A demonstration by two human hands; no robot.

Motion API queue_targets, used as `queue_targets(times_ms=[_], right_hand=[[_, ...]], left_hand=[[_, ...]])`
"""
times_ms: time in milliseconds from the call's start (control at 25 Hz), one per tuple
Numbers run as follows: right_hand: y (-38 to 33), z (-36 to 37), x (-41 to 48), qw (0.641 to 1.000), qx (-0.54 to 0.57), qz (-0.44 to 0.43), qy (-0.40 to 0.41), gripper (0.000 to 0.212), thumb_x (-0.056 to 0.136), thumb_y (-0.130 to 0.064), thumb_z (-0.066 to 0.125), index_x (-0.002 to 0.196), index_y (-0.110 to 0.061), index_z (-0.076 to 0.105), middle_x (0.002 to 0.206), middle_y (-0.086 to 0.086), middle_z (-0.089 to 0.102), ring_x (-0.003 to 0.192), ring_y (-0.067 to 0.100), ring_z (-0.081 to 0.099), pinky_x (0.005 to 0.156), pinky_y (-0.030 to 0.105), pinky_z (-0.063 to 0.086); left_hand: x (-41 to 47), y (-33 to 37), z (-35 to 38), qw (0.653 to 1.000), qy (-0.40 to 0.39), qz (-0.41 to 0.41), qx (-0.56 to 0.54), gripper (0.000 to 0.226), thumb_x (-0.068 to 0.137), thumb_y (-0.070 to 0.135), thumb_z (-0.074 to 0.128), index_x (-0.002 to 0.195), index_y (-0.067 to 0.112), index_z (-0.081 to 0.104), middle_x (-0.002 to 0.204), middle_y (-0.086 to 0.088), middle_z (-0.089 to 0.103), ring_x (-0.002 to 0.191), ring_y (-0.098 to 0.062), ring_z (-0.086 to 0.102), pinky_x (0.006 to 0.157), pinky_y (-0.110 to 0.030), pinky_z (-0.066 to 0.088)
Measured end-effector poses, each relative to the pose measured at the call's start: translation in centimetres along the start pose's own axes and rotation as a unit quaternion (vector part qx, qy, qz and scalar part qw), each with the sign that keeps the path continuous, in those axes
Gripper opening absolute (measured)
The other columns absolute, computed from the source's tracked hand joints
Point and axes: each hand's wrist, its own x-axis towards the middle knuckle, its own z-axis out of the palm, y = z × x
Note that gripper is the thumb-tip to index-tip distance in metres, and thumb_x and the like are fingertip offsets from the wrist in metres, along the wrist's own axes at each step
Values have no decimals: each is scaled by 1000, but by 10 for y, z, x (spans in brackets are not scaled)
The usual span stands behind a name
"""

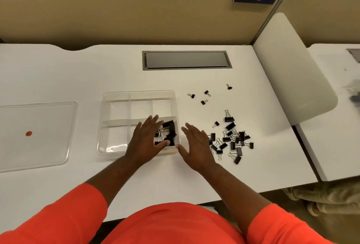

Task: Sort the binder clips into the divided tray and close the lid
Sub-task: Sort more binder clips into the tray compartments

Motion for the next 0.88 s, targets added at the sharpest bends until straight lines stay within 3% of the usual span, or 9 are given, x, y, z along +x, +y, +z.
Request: queue_targets(times_ms=[320,440,600,720,880], right_hand=[[98,-35,-16,997,26,69,36,56,91,-38,65,142,-19,52,151,1,48,142,17,37,117,50,28],[140,-48,-17,994,22,103,40,54,91,-33,66,141,-16,53,148,3,51,140,22,42,115,48,31],[187,-60,-12,990,23,130,47,51,89,-31,64,137,-18,53,139,0,58,128,23,54,108,48,40],[208,-70,-1,988,29,138,62,48,88,-23,67,134,-17,56,136,-1,60,124,22,57,107,43,39],[223,-73,18,991,35,116,58,41,88,-30,69,126,-20,61,125,-4,64,115,18,60,98,39,38]], left_hand=[[37,81,52,999,6,48,-14,64,84,52,68,139,24,49,150,3,44,144,-15,32,120,-43,21],[45,102,74,999,-17,41,-15,59,85,46,70,137,24,53,144,2,52,137,-15,42,118,-38,26],[51,119,99,999,-37,22,-13,47,84,36,73,128,23,61,128,3,61,120,-16,52,101,-35,43],[53,126,116,998,-61,7,3,41,85,37,70,122,24,63,116,4,62,107,-18,56,90,-34,43],[51,130,133,995,-88,-36,26,36,83,34,71,118,24,66,109,4,65,103,-20,59,86,-36,42]])
